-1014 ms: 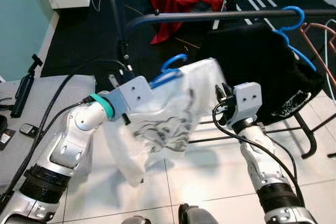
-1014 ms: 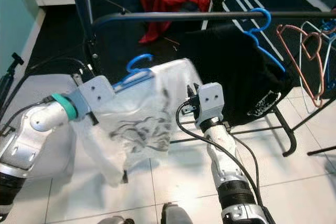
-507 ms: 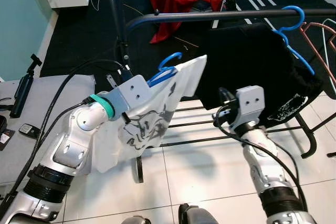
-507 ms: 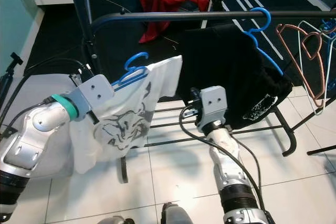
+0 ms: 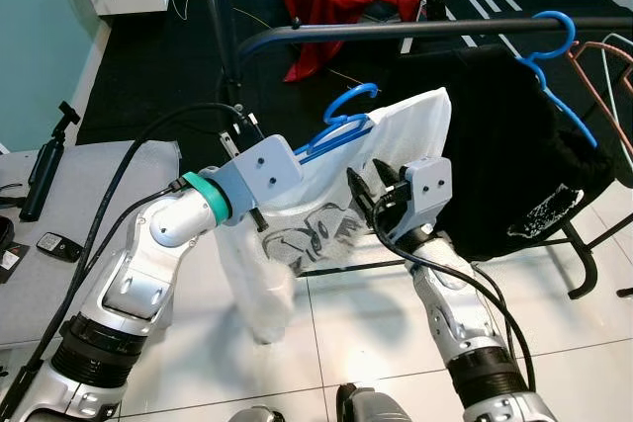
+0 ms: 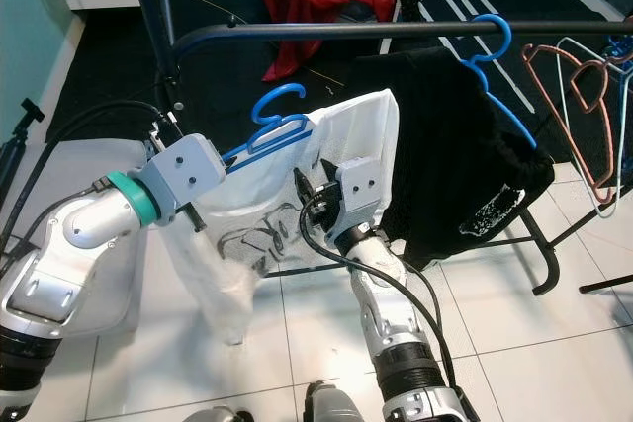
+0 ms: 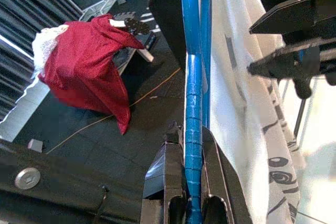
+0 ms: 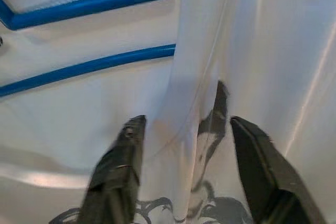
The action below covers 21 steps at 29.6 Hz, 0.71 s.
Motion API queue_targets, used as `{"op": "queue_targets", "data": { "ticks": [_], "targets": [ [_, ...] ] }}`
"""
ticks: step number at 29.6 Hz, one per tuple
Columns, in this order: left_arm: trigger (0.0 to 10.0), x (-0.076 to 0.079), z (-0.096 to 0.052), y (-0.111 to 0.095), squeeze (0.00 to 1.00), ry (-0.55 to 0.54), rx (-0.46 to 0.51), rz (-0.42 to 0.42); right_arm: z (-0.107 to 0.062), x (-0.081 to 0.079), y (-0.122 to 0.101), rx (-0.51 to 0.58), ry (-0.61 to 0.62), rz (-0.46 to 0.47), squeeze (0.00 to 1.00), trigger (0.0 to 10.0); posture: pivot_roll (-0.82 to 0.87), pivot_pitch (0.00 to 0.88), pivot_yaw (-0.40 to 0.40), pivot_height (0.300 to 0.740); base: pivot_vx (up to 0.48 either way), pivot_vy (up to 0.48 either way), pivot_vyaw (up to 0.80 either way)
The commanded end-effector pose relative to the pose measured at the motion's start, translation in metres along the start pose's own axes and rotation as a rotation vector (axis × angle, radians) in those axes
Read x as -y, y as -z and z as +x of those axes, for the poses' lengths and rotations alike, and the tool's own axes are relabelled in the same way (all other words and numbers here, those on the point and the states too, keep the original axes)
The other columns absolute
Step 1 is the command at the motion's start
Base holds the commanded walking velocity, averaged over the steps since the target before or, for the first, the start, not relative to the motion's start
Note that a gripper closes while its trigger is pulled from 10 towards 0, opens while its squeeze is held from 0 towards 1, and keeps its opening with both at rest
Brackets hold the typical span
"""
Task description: Hang hanger
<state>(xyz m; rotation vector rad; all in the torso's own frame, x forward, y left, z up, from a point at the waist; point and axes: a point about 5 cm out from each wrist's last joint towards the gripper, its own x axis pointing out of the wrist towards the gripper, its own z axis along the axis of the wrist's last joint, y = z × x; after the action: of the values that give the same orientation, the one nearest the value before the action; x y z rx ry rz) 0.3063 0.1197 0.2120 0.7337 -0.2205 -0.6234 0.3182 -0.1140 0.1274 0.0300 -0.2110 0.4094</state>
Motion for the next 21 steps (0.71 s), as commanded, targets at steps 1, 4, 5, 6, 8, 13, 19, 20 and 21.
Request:
{"op": "queue_targets", "data": {
  "ticks": [1, 4, 5, 6, 8, 13, 19, 20, 21],
  "targets": [
    [10.0, 0.001, 0.001, -0.008, 0.0, 0.009, 0.044, 0.009, -0.001, 0.0, 0.002, -0.004, 0.005, 0.003, 1.0, 10.0, -0.06, 0.058, 0.052, 0.74, 0.0, 0.0, 0.0],
    [10.0, 0.001, 0.0, -0.013, 0.0, 0.026, 0.066, 0.002, 0.007, 0.0, 0.002, -0.009, 0.027, -0.04, 1.0, 10.0, -0.05, 0.058, 0.052, 0.74, 0.0, 0.0, 0.0],
    [10.0, 0.002, 0.0, -0.014, 0.0, 0.032, 0.073, 0.0, 0.01, 0.002, 0.001, -0.016, 0.051, -0.067, 0.04, 10.0, -0.05, 0.058, 0.052, 0.74, 0.0, 0.0, 0.0],
    [10.0, 0.002, 0.0, -0.014, 0.0, 0.032, 0.073, 0.0, 0.01, 0.002, 0.001, -0.016, 0.051, -0.067, 0.04, 10.0, -0.05, 0.058, 0.052, 0.74, 0.0, 0.0, 0.0],
    [10.0, 0.002, -0.001, -0.014, 0.0, 0.035, 0.076, -0.001, 0.015, 0.004, 0.001, -0.02, 0.072, -0.08, 0.0, 10.0, -0.05, 0.058, 0.051, 0.74, 0.0, 0.0, 0.0],
    [10.0, 0.004, -0.003, -0.016, 0.0, 0.048, 0.081, -0.009, 0.022, 0.011, 0.0, -0.025, 0.126, -0.102, 0.0, 10.0, -0.05, 0.06, 0.051, 0.74, 0.0, 0.0, 0.0],
    [10.0, 0.003, -0.004, -0.009, 0.0, 0.048, 0.04, 0.008, 0.021, 0.03, -0.006, -0.015, 0.253, -0.184, 0.0, 1.1, -0.05, 0.063, 0.052, 0.74, 0.0, 0.0, 0.0],
    [10.0, 0.003, -0.003, -0.005, 0.0, 0.04, 0.016, 0.016, 0.02, 0.033, -0.008, -0.011, 0.264, -0.2, 0.0, 0.0, -0.05, 0.064, 0.053, 0.74, 0.0, 0.0, 0.0],
    [10.0, 0.003, -0.003, -0.005, 0.0, 0.04, 0.016, 0.016, 0.02, 0.033, -0.008, -0.011, 0.264, -0.2, 0.0, 0.0, -0.05, 0.064, 0.053, 0.74, 0.0, 0.0, 0.0]
  ]
}}
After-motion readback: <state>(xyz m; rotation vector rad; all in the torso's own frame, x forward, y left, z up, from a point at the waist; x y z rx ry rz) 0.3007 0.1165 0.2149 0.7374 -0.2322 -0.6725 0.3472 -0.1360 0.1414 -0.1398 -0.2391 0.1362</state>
